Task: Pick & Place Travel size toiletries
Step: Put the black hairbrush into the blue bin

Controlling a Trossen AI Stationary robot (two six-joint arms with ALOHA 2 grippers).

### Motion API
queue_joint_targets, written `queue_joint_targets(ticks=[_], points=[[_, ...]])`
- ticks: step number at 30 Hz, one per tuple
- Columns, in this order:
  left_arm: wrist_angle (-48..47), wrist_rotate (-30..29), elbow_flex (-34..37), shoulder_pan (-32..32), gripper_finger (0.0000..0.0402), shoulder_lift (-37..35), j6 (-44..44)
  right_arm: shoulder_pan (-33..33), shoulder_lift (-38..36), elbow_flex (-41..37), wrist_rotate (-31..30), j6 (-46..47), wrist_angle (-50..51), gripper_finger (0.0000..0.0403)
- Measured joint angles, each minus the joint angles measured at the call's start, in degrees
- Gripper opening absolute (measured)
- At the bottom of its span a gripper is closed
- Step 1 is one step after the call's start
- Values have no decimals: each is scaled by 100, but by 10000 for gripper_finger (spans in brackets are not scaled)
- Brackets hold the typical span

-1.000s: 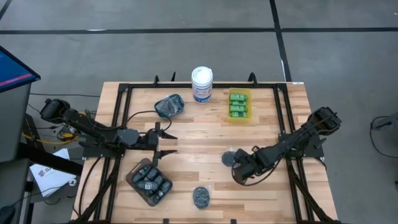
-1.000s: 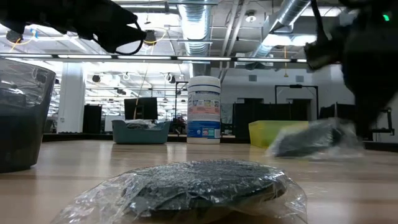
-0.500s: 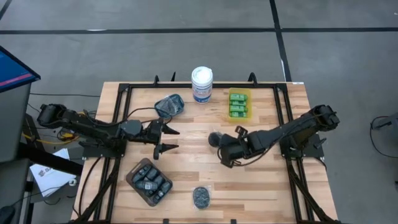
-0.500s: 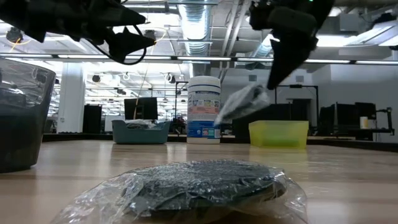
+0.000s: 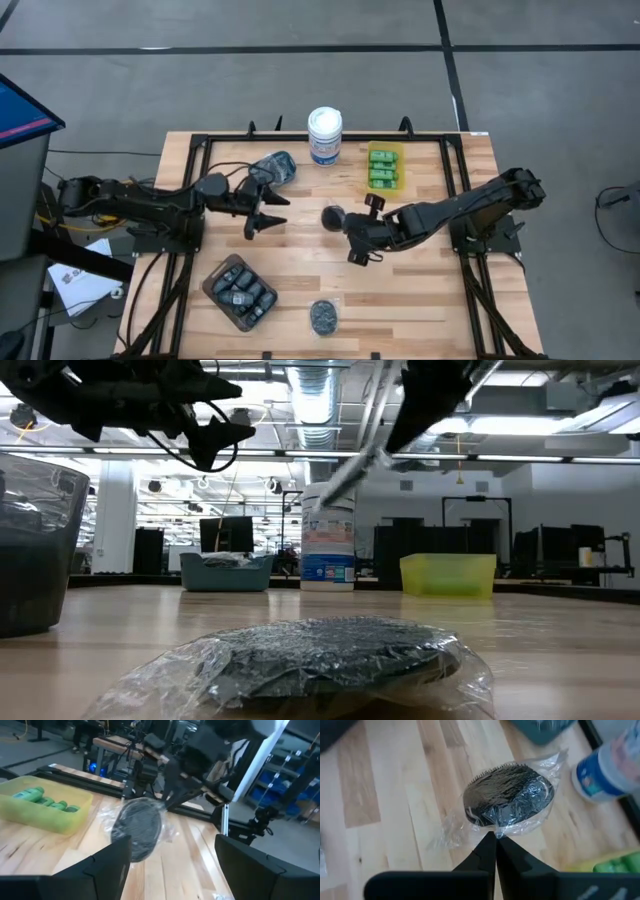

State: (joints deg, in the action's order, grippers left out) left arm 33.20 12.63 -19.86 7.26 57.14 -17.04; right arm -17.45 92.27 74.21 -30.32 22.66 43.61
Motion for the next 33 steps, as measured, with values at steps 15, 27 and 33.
queue_joint_targets(ticks=[15,27,33], points=[[119,729,0,630,281,0,-579,4,-7,670,-292,-1918,-1014,0],[437,877,0,610,281,0,-772,249,-7,770,-276,-3029,-1859,0],[622,875,0,610,281,0,-746,414,52,774,-257,-3297,-2294,0]])
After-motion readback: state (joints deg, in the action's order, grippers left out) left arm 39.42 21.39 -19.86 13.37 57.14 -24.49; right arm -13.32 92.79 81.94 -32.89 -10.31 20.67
